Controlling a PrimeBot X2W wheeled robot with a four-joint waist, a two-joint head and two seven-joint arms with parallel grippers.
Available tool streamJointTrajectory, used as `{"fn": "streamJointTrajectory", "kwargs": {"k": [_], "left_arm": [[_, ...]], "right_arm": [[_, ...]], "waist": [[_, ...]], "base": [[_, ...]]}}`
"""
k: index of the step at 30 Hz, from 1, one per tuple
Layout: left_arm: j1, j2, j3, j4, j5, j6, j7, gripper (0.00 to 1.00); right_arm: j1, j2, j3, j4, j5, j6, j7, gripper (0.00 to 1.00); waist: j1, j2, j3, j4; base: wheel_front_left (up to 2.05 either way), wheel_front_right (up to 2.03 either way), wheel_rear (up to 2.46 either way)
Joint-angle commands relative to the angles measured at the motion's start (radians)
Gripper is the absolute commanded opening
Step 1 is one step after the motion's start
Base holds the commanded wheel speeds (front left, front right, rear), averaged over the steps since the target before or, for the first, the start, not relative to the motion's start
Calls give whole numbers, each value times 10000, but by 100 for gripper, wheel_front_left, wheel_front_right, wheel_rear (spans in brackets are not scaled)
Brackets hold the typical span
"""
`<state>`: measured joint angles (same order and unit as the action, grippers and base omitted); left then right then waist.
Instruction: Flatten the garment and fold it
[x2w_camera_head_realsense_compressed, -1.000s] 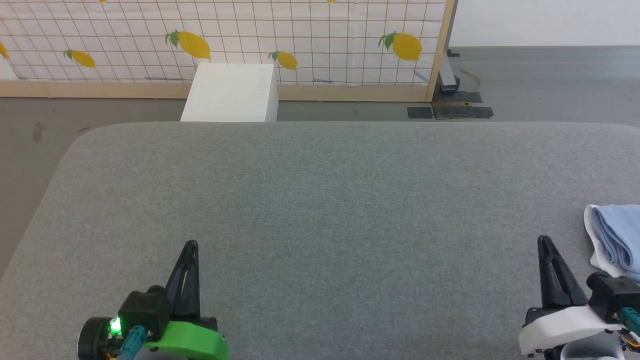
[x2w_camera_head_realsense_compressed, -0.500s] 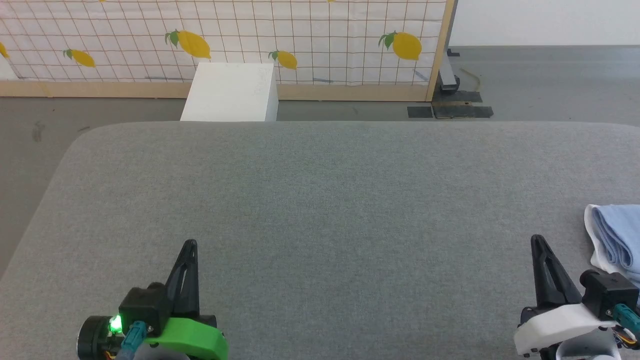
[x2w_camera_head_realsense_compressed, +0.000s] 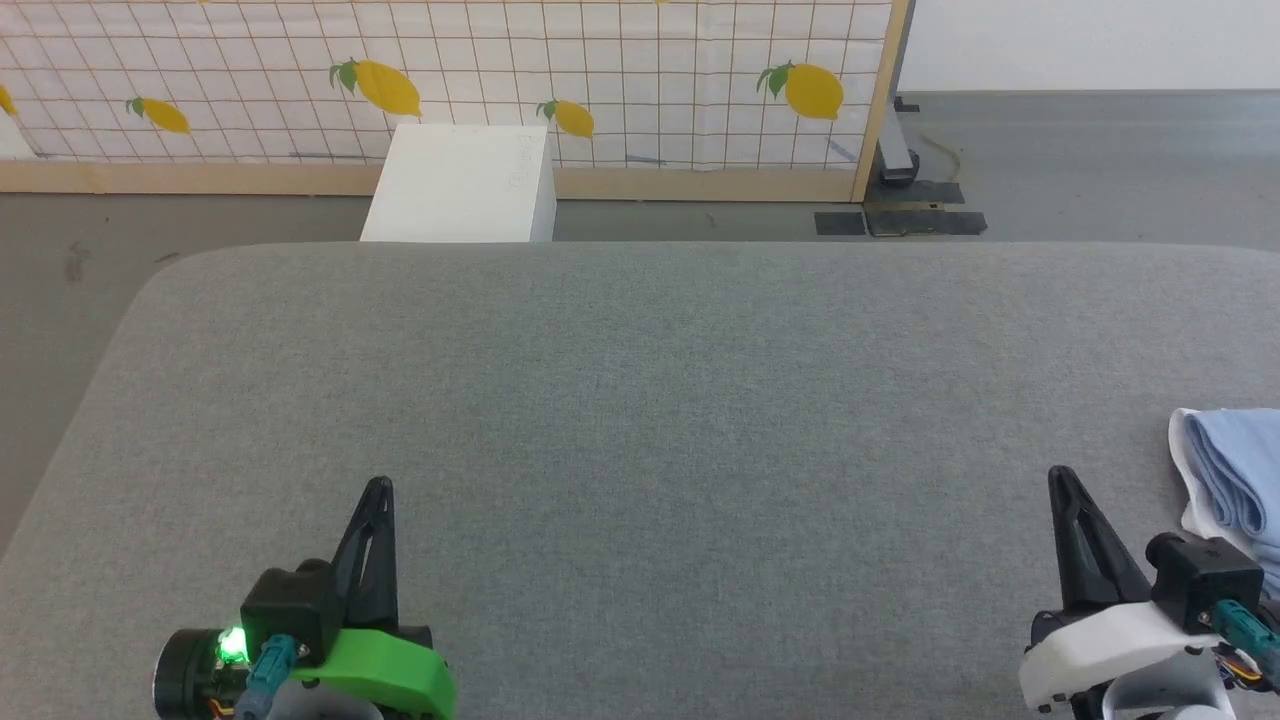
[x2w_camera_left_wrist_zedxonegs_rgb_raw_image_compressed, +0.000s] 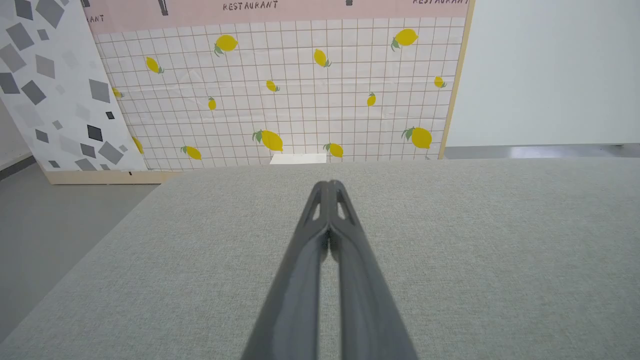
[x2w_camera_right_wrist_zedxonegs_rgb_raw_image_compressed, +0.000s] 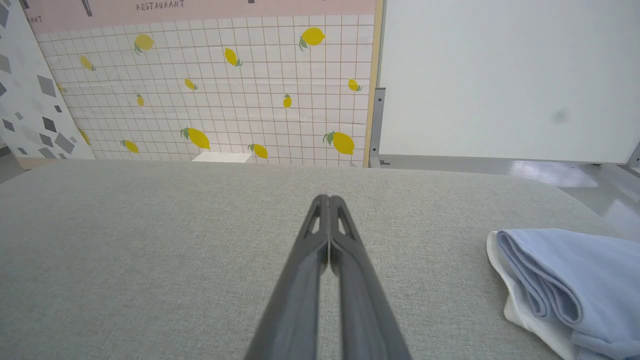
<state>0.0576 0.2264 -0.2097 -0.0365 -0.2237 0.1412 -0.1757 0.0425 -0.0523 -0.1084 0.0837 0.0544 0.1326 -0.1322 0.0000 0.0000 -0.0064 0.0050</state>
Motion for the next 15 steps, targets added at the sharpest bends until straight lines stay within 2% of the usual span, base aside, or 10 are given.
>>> {"fn": "streamJointTrajectory", "kwargs": {"k": [1,15], "left_arm": [[-188,-77,97,36,123,-91,90,0],[-254,-363,437,92,482,-316,373,0]], "right_arm": [[-127,7,53,-70,-80,-7,36,0],[-177,9,228,-201,-158,-9,254,0]], "waist": [[0,0,1,-1],[0,0,12,-9]], "base": [[0,0,0],[0,0,0]]}}
